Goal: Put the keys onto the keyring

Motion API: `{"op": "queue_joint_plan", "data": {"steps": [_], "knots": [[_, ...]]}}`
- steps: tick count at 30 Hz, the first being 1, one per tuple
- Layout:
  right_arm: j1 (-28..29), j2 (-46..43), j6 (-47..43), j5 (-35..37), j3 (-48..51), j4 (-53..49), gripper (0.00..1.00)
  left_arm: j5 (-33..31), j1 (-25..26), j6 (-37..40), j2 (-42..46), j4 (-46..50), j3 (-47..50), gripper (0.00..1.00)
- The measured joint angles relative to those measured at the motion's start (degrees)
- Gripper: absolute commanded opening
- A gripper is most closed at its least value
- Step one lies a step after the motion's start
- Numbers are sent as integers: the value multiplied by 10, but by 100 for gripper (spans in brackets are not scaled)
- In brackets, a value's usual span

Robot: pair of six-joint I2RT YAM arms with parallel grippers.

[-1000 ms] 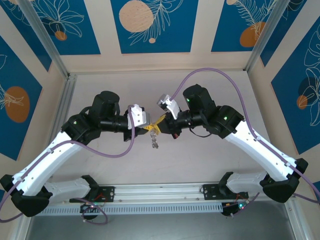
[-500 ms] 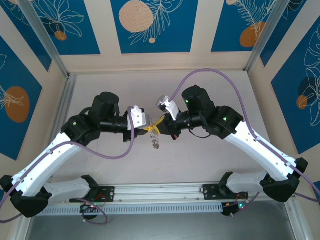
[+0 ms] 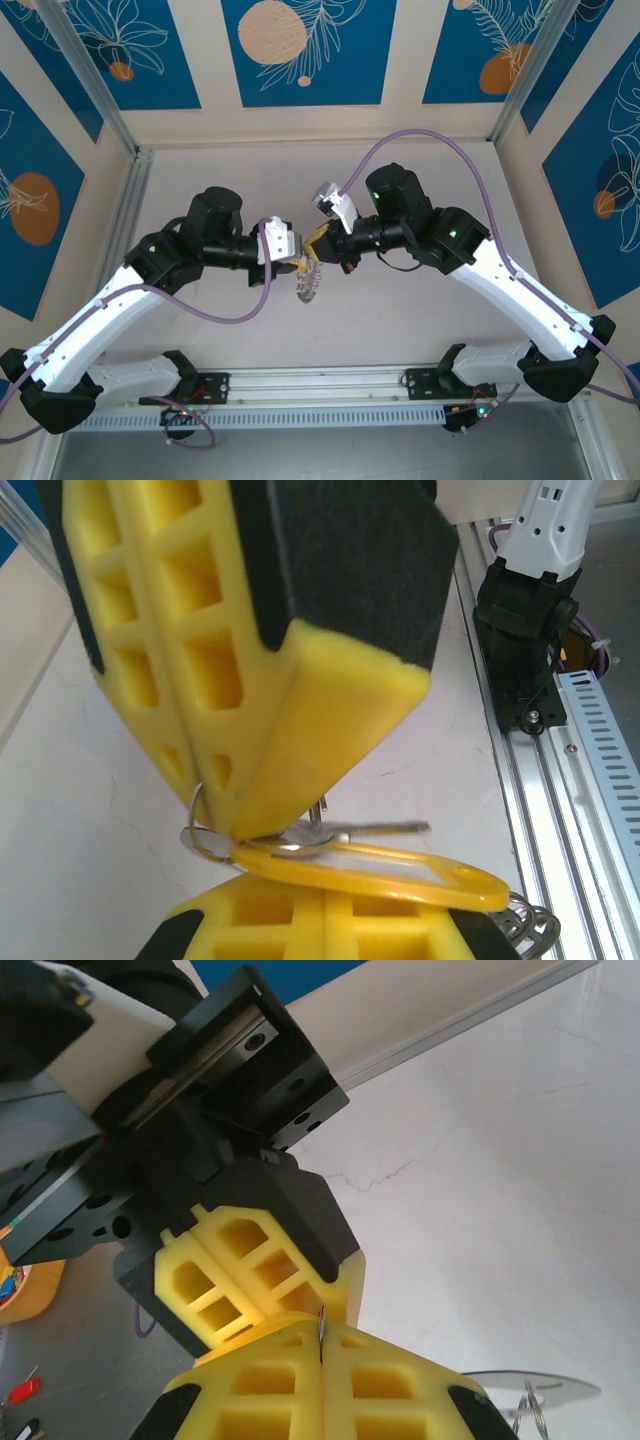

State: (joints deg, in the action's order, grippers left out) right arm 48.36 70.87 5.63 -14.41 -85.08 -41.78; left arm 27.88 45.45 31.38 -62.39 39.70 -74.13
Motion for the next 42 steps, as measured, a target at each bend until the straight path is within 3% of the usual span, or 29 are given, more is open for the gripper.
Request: {"op": "queue_joint_plan", "data": {"steps": [6,17,27,42], "knots": [[2,-7,5,-4,10,-2,0,0,1,1,2,0,4,0],[23,-136,11,-24,70,59,0,-2,1,1,-6,0,6,0],[23,-27,19,-10,60,-2,0,-11,1,3,-7,3,6,0],[5,-45,35,9,53,-29,0,-14,2,3,-8,2,7,0]]}}
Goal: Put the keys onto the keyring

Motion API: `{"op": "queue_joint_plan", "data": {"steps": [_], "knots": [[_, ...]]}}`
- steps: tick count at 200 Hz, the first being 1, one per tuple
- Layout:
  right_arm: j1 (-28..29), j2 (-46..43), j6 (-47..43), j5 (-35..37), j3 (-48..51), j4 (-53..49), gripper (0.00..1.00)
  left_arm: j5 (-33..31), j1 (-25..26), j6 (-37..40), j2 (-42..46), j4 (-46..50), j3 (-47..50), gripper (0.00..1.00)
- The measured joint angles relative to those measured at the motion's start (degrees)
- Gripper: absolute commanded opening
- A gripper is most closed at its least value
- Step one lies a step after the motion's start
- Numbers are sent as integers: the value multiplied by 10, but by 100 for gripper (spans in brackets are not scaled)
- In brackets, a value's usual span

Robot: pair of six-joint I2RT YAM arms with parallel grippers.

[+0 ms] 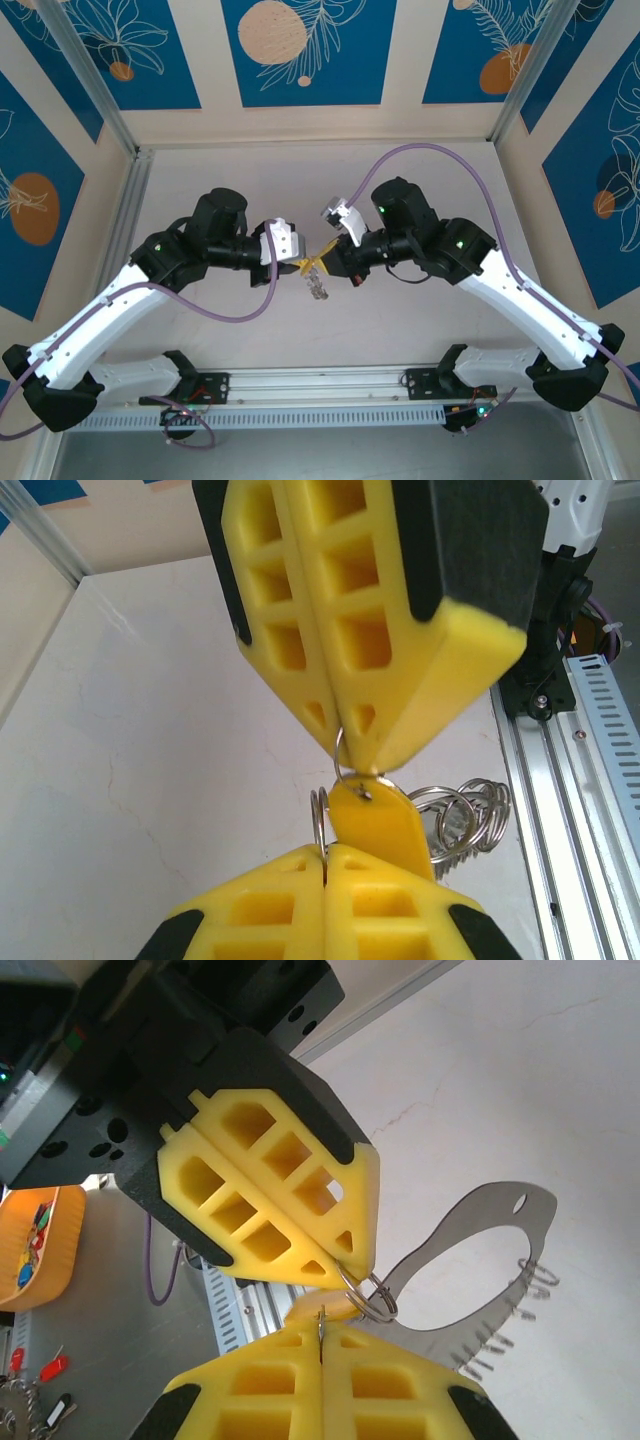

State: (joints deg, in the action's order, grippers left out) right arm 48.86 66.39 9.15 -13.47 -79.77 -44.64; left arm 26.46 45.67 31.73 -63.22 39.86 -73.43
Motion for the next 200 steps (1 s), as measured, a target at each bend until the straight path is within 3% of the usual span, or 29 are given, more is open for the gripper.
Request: {"op": "queue_joint_plan", "data": {"steps": [137,200], "knots": [[-2,10,10,-14,3,3,0,0,0,0,1,0,0,0],[-21,-57,-2,-14,0,-23,0,0,0,0,1,0,0,0]]}}
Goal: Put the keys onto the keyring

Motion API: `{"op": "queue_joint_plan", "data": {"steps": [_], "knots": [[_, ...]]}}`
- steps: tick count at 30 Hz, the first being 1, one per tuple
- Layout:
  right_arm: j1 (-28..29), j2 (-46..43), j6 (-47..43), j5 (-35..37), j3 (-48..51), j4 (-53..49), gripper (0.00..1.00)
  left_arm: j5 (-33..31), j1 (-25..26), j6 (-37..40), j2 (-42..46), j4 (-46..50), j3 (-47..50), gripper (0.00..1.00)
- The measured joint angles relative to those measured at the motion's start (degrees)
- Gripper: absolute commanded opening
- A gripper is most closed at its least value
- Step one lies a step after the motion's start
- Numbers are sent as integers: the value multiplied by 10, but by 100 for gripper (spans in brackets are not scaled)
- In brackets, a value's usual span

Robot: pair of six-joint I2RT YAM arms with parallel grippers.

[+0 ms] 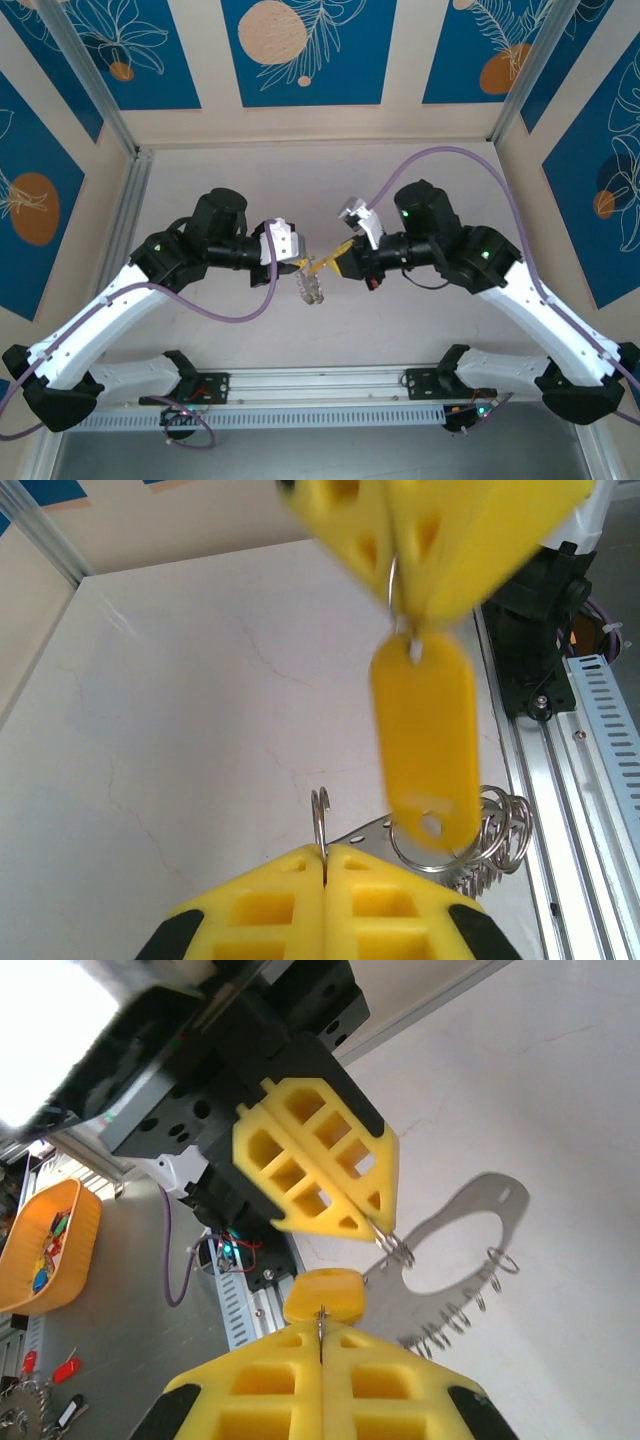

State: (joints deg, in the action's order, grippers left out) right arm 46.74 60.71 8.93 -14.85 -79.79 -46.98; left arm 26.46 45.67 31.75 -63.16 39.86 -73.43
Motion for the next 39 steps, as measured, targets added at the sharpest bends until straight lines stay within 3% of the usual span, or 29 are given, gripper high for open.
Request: {"op": "queue_joint_plan", "data": {"steps": [15,39], "knots": [[-5,33,-29,12,-23,-64,0,0,0,0,0,0,0,0],[6,90,-39,-21,-22,11,0,0,0,0,0,0,0,0]]}}
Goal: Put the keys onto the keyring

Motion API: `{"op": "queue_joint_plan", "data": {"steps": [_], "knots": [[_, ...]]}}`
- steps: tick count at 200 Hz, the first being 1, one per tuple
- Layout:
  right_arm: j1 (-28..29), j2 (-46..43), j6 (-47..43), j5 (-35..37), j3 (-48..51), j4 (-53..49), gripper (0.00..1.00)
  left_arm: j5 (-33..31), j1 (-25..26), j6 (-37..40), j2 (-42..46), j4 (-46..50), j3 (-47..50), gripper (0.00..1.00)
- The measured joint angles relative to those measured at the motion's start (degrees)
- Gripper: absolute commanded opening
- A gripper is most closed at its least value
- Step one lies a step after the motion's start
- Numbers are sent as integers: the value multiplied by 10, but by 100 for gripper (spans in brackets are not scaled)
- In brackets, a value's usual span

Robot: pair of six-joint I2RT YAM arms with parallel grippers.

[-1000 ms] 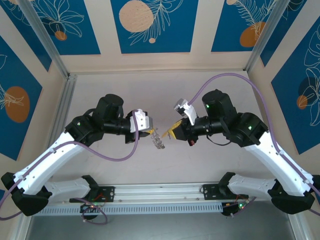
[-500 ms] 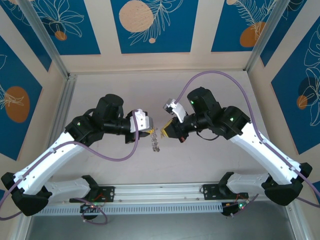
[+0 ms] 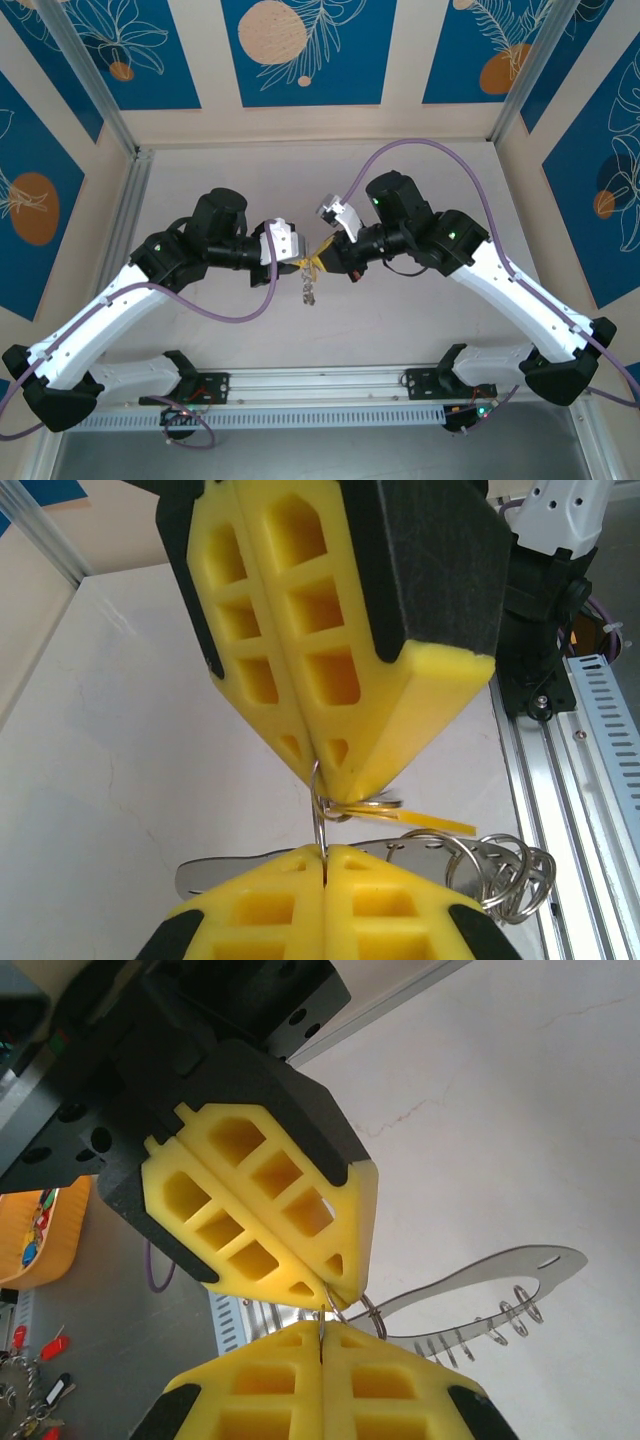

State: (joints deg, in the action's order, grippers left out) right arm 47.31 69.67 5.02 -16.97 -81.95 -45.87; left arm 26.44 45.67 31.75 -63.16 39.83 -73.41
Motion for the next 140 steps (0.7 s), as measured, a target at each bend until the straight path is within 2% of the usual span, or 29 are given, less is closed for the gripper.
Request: {"op": "queue_joint_plan", "data": {"steps": [140], "knots": [[-10,14,10,5,0,-7,0,-13,0,0,1,0,7,0]]}}
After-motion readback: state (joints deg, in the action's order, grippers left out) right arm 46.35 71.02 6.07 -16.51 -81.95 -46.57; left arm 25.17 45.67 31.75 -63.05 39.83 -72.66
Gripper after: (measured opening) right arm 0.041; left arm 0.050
